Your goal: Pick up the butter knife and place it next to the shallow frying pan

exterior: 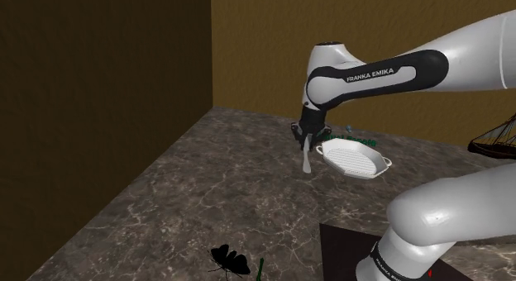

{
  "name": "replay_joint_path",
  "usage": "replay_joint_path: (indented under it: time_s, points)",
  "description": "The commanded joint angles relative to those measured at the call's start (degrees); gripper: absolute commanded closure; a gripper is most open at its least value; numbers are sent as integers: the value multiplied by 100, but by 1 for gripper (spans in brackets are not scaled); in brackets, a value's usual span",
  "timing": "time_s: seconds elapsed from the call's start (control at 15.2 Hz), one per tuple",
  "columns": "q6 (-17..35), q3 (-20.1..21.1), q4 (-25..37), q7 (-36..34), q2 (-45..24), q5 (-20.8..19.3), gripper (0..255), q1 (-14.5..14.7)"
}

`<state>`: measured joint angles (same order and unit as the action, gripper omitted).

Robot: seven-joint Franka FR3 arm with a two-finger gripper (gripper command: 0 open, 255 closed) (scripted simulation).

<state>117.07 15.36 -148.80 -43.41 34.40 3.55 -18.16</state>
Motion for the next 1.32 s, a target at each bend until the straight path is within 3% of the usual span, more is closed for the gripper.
replay_joint_path:
  time_s: [0.0,0.59,1.25]
  points:
    - [-16,-243,-136,294,159,-102,255,-107]
    - [52,-1388,-439,1631,462,-759,255,-783]
    - [313,-2647,-76,3098,-26,-1447,255,-1522]
